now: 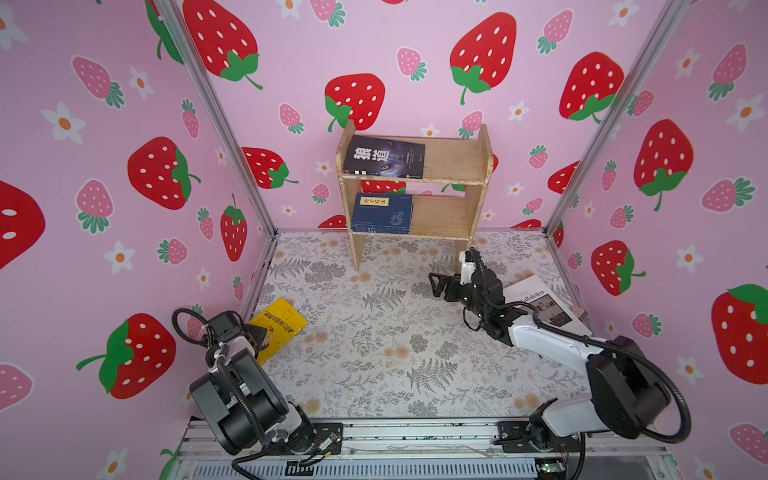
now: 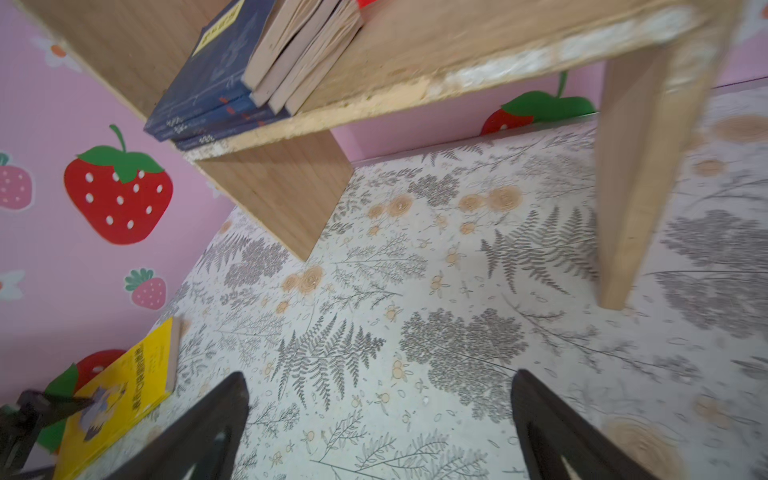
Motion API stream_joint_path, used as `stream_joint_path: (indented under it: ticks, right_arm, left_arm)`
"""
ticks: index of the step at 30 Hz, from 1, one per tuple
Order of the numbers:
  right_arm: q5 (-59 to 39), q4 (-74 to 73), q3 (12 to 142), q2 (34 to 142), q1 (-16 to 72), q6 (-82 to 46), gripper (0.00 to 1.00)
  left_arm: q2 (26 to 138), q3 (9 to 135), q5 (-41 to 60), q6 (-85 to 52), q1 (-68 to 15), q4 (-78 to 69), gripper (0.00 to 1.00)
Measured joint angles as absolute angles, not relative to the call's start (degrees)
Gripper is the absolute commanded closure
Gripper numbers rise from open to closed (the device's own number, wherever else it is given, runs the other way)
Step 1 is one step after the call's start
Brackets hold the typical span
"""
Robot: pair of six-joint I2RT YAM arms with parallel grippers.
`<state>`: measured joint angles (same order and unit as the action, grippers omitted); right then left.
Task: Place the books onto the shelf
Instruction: 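Lower the left gripper onto the yellow book while the right gripper moves inward, then push the yellow book with the left gripper toward the table center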
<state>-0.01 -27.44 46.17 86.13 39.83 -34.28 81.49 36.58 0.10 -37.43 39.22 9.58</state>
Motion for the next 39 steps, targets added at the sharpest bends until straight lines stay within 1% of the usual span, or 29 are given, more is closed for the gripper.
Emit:
stream_joint_path:
  ticks: [4,6,12,17,23,31,36,39]
  right_arm:
    - [-5.82,-31.38,53.67,96.49,43.31,-33.28,0.02]
    - [-9.50,-33.89,59.99,103.70,44.86,-32.69,0.03]
    - [-20.56,-37.58,81.06,124.42,48.42,-32.51,0.06]
    - [-26.33,-37.95,92.71,135.87,50.76,-34.26,0.07]
    - [-29.32,-38.09,103.39,144.68,52.84,-37.32,0.09]
    - [-30.70,-37.21,116.18,153.36,54.35,-41.65,0.10]
    - [-30.28,-37.69,122.32,159.00,54.83,-45.69,0.15]
    - [-30.09,-38.24,123.42,160.79,54.92,-46.83,0.16]
  left_arm:
    - [85.89,40.88,0.78,-36.01,35.09,10.39,0.06]
    - [87.53,42.52,1.06,-35.73,33.89,10.59,0.06]
    - [88.23,43.24,1.41,-34.85,33.30,10.79,0.06]
    - [90.06,45.23,3.20,-32.21,33.17,11.38,0.11]
    - [93.69,49.04,5.98,-28.93,31.53,11.40,0.14]
    - [94.59,50.24,6.46,-25.23,24.40,12.82,0.15]
    - [94.54,50.46,5.63,-25.43,21.04,13.72,0.17]
    - [94.54,51.11,4.64,-25.98,19.33,15.49,0.19]
